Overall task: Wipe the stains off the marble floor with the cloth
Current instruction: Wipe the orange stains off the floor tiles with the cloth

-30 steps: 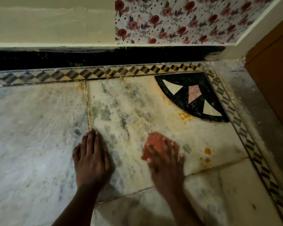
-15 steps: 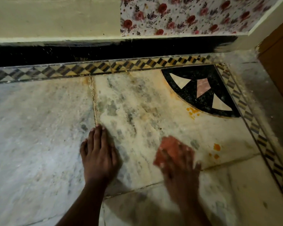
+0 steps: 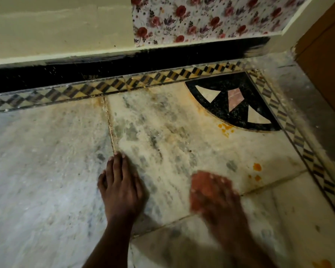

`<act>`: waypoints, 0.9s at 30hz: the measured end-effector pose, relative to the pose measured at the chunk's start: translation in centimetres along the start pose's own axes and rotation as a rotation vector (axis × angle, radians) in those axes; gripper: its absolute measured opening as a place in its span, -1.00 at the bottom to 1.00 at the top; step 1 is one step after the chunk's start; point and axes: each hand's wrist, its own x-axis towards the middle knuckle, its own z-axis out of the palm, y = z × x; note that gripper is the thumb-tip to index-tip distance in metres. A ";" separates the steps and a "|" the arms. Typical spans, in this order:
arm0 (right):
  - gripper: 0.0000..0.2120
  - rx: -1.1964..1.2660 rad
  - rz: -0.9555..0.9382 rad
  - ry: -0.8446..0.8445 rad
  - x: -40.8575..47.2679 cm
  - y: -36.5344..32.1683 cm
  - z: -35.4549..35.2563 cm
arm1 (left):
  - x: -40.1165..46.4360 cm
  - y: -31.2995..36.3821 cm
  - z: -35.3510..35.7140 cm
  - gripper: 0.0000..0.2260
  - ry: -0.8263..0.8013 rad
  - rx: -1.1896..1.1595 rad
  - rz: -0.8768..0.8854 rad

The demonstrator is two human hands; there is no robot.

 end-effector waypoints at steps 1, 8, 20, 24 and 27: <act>-0.48 0.010 0.141 -0.005 1.3 1.6 -0.3 | 0.1 0.0 0.0 -0.37 -0.003 -0.001 0.002; -0.45 0.131 0.391 0.072 11.9 -7.6 -0.2 | 0.2 -0.2 0.0 -0.35 0.020 0.013 -0.002; -0.46 0.043 0.469 0.065 5.4 2.0 -0.2 | 0.2 0.1 0.2 -0.35 0.012 0.012 0.001; -0.44 0.137 0.445 0.101 11.3 -4.6 0.1 | 0.2 0.2 0.0 -0.36 0.013 -0.004 -0.004; -0.50 0.086 0.148 0.078 7.4 -8.4 0.2 | 0.2 0.2 0.0 -0.36 0.012 -0.006 0.000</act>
